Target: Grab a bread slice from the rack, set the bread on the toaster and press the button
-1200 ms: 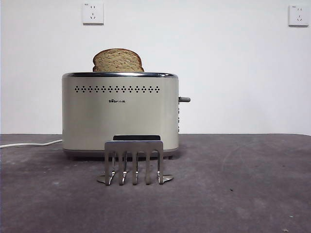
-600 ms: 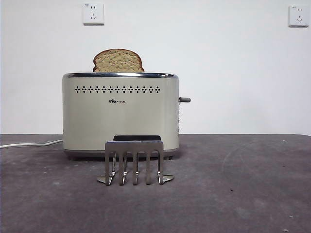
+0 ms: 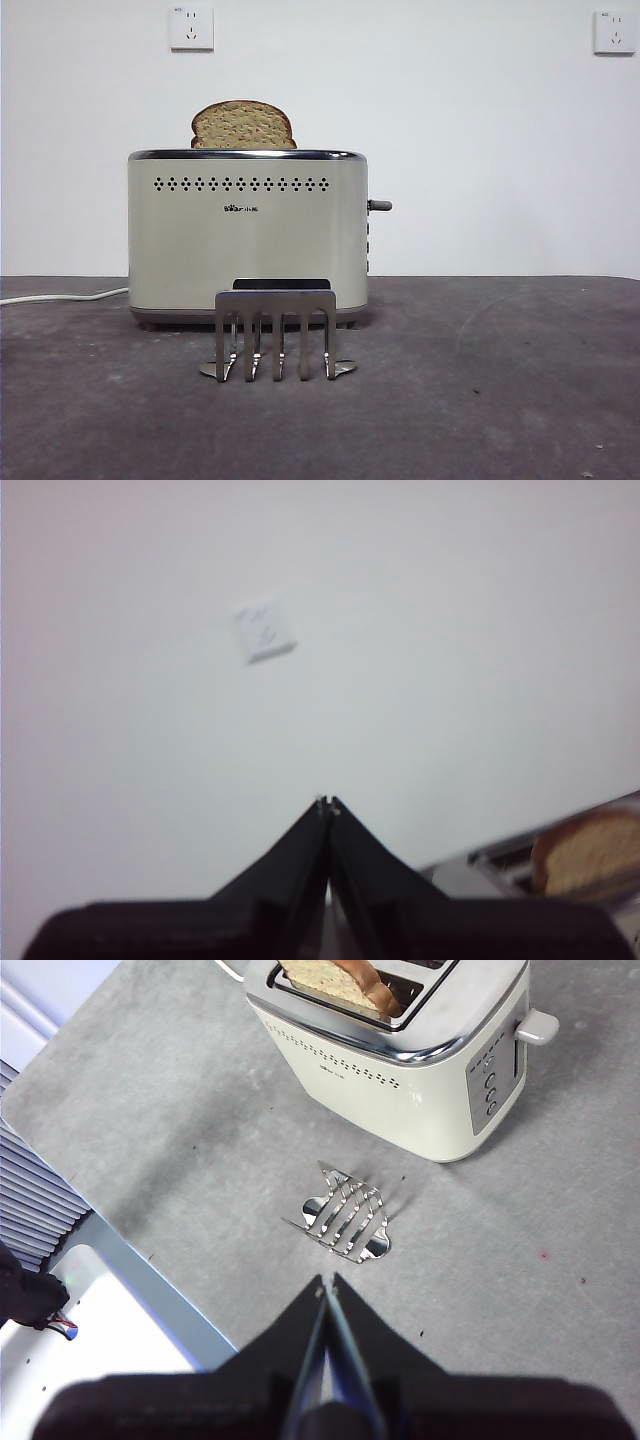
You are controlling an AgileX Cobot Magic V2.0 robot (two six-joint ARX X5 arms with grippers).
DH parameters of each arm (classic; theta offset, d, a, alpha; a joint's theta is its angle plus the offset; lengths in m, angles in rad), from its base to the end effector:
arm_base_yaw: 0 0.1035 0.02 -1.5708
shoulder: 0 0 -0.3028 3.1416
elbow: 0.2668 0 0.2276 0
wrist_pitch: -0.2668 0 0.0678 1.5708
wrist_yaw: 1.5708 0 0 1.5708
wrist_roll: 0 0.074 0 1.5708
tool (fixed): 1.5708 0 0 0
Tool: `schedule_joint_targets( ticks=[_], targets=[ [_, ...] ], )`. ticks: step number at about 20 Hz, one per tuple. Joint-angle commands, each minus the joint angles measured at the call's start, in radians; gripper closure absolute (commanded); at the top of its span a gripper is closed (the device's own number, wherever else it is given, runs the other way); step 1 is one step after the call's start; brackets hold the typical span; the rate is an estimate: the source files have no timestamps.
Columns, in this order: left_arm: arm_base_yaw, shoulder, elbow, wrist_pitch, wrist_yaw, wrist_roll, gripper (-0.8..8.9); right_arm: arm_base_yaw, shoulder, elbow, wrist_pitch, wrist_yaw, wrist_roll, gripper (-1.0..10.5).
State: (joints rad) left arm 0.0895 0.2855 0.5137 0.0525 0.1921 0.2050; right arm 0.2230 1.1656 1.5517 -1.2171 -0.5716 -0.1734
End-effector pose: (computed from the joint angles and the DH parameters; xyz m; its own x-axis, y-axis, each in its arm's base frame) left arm 0.0657 -0.0083 0.3358 0.9565 -0.1059 0.2719 0.0368 0.9682 0.2474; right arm 0.1560 0.0764 0.4240 0.4333 0.6530 -0.6212 -0.6578 0.7003 0.2773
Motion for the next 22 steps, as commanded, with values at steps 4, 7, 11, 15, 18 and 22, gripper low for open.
schedule_joint_targets(
  ticks=[4,7,11,15,18,22],
  targets=[
    [0.004,-0.167,-0.304,0.041,-0.069,-0.049,8.14,0.000,-0.002,-0.006,0.004,0.003,-0.008,9.5],
    [0.003,-0.224,-0.416,0.042,-0.095,-0.069,8.14,0.000,-0.002,-0.006,0.004,0.003,-0.008,9.5],
    [0.003,-0.266,-0.499,0.026,-0.095,-0.083,8.14,0.000,-0.002,-0.006,0.004,0.003,-0.008,9.5],
    [0.003,-0.277,-0.509,-0.073,-0.096,-0.082,8.14,0.000,-0.002,-0.006,0.004,0.003,-0.008,9.5],
    [0.002,-0.283,-0.509,-0.170,-0.095,-0.094,8.14,0.000,-0.002,-0.006,0.004,0.003,-0.008,9.5],
    [0.002,-0.283,-0.509,-0.233,-0.082,-0.158,8.14,0.000,-0.002,-0.006,0.004,0.003,-0.008,9.5]
  ],
)
